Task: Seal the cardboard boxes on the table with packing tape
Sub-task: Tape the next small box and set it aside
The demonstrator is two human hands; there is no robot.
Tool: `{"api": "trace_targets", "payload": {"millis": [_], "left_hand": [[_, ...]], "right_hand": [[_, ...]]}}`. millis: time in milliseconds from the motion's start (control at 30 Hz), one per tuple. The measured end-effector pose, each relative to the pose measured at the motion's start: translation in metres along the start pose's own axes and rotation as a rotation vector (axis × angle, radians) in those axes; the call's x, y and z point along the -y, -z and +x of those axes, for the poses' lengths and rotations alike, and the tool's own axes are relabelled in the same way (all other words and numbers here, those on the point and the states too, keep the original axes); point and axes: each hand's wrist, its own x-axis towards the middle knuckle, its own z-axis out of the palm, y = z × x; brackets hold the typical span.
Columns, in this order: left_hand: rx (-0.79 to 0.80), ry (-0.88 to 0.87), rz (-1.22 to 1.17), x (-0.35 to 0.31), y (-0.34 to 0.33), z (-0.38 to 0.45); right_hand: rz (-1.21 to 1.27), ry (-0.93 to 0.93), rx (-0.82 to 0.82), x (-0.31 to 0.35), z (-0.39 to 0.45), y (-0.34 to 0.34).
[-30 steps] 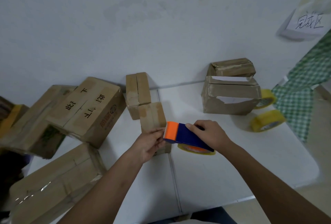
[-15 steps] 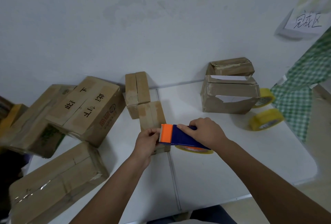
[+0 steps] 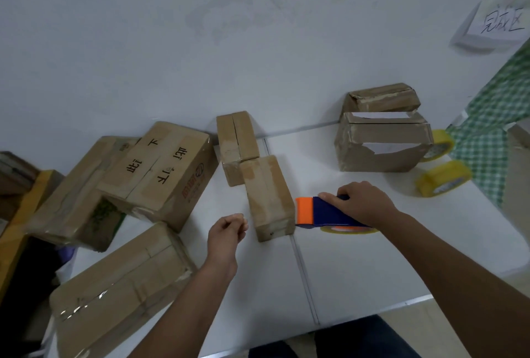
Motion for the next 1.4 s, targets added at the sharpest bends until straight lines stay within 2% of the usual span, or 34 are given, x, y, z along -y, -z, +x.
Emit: {"api": "trace_targets", "payload": {"millis": [200,500,700,967,1400], "left_hand": [[-0.004,0.073,-0.004,0.004,0.007,0.002],[-0.154,-0.064,-0.035,0.012,-0.005,-0.004],[-0.249,-0.057,-0.045,0.014,-0.008,0.0],[-0.339,-0.069,-0.031,0.025,-0.025,-0.006],[-0.364,0.081,0.157,0.032,-0.043,-0.002]], "right_hand": [[-0.049,-0.029,0.006,0.008,-0.004,-0.003],[-0.052,0.046,0.037,0.002,0.009,0.004],[0.035,0.1,0.084,-0.014,0.017,0.003],[-0.019,0.1,0.086,-0.043,0.032,0.007],[-0.093,0.122,0.117,-0.036,0.052,-0.003]]}}
